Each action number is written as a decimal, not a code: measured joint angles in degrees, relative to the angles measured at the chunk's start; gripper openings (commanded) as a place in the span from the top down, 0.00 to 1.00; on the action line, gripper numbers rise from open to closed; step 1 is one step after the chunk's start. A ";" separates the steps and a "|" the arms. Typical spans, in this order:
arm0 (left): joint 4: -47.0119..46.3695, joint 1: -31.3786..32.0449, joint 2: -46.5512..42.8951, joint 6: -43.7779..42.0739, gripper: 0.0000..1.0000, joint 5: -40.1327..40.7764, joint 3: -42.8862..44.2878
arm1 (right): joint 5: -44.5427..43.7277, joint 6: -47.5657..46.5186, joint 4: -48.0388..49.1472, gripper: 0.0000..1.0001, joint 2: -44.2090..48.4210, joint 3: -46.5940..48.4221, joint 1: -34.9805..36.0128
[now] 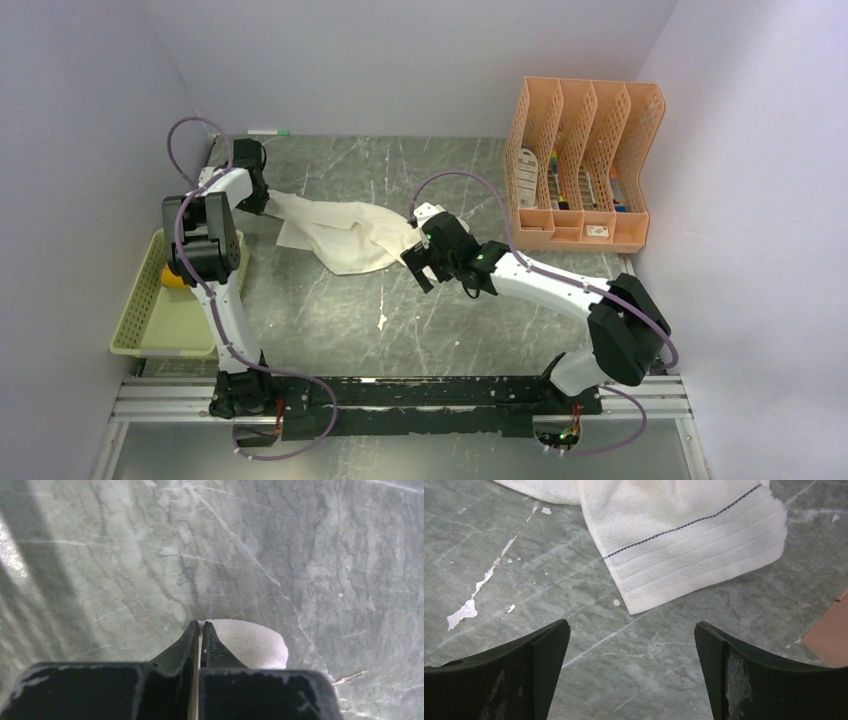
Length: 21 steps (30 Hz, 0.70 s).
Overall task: Roll the towels
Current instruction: Flatten out the towel at the center of the board.
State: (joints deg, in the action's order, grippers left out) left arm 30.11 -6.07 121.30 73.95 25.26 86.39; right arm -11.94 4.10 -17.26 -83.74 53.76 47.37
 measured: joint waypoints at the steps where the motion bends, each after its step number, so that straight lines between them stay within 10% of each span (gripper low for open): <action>1: -1.11 0.00 -0.13 -1.05 0.93 -0.04 -0.44 | 0.00 0.00 -0.02 0.02 -0.46 0.02 -0.09; 21: -7.32 11.26 -21.68 -38.07 0.93 -9.92 0.98 | 5.77 2.29 -0.70 0.04 -10.60 3.58 -7.58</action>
State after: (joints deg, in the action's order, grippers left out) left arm 22.79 5.19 99.61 35.88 15.33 87.37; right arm -6.17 6.39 -17.96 -94.35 57.34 39.79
